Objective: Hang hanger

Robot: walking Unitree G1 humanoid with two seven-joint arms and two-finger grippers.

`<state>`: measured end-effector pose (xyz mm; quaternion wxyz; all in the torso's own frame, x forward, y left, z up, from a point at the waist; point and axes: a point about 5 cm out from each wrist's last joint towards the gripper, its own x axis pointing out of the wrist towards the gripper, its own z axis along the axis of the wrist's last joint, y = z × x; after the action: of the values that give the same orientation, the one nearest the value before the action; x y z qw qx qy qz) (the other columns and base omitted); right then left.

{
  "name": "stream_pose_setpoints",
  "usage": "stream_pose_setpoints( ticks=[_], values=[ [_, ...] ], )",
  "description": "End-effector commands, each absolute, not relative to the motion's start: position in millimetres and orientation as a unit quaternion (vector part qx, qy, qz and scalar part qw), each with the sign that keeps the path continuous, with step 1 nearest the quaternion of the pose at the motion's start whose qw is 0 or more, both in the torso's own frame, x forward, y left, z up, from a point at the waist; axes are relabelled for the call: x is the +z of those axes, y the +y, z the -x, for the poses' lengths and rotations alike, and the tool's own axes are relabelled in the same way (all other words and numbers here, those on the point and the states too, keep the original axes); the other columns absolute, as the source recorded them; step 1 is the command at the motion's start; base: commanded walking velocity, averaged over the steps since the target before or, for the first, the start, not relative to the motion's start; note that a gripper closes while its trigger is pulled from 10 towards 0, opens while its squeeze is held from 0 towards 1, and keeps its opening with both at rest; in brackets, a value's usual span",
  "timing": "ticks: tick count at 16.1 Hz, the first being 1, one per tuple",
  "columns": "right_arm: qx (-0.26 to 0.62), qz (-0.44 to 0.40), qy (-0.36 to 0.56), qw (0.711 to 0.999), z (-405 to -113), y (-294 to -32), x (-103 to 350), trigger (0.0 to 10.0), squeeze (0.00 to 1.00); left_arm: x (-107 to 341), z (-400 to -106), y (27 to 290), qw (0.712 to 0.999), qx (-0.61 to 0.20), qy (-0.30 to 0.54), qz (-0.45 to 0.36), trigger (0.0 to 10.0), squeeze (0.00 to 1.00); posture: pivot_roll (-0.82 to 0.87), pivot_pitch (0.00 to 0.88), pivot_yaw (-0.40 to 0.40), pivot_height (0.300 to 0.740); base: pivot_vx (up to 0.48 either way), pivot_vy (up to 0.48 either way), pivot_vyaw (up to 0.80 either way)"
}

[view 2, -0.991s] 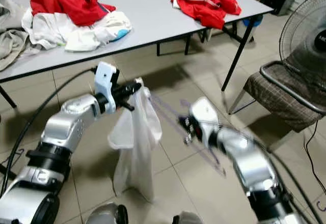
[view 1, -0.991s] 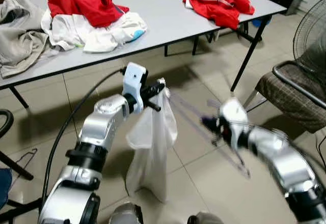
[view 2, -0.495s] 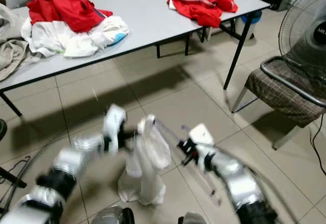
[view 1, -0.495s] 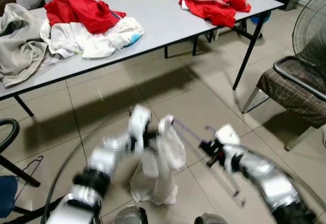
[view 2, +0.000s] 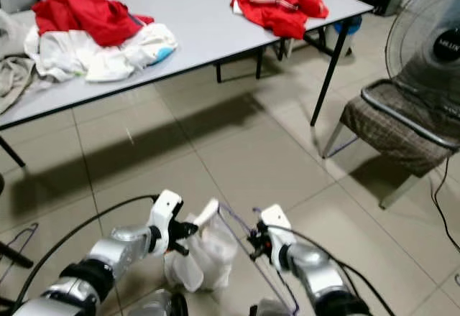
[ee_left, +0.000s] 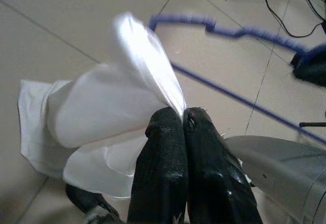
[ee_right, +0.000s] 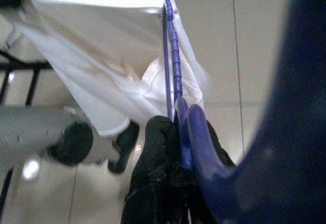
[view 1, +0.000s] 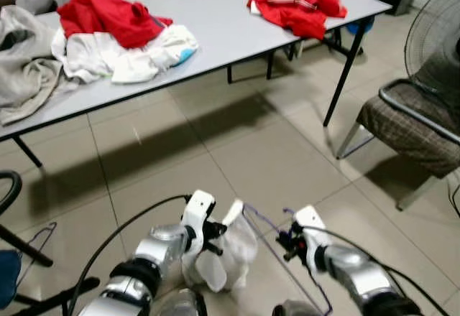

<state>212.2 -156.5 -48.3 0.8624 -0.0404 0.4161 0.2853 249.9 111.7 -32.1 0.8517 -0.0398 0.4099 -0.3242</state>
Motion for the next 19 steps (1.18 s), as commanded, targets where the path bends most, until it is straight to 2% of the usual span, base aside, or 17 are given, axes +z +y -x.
stream_pose_setpoints(
  ticks=[1,3,5,8,12,17,19],
  values=[
    [0.263,0.028,0.421,0.868,-211.4,-157.6,-51.8,0.0,0.0,-31.0,-253.1,111.9,0.855,-0.319,0.407,0.037,0.0,0.0,-0.15,0.0,0.054,0.74,0.0,0.0,0.0],
    [0.249,0.011,0.424,0.871,-209.5,-154.4,-55.9,0.0,0.0,-38.4,-244.6,110.6,0.847,-0.323,0.422,0.037,0.0,0.0,-0.15,0.0,0.055,0.74,0.0,0.0,0.0],
    [0.246,0.013,0.439,0.864,-203.3,-144.3,-66.0,0.0,0.0,-53.6,-222.5,111.1,0.828,-0.335,0.449,0.031,0.0,0.0,-0.17,0.0,0.064,0.74,0.0,0.0,0.0],
    [0.245,0.012,0.451,0.858,-198.3,-133.4,-71.9,0.0,0.0,-62.1,-208.2,111.2,0.817,-0.334,0.467,0.05,0.0,0.0,-0.17,0.0,0.082,0.74,0.0,0.0,0.0],
    [0.241,0.014,0.459,0.855,-194.9,-134.4,-75.3,0.0,0.0,-63.8,-206.3,112.4,0.816,-0.325,0.474,0.066,0.0,0.0,-0.19,0.0,0.095,0.74,0.0,0.0,0.0],
    [0.237,-0.013,0.466,0.853,-183.8,-107.1,-80.5,0.0,0.0,-68.8,-196.7,122.4,0.801,-0.336,0.493,0.047,0.0,0.0,-0.16,0.0,0.102,0.74,0.0,0.0,0.0],
    [0.239,-0.019,0.463,0.853,-181.7,-105.9,-81.1,0.0,0.0,-69.9,-194.8,124.6,0.801,-0.331,0.496,0.051,0.0,0.0,-0.16,0.0,0.1,0.74,0.0,0.0,0.0]
  ],
)
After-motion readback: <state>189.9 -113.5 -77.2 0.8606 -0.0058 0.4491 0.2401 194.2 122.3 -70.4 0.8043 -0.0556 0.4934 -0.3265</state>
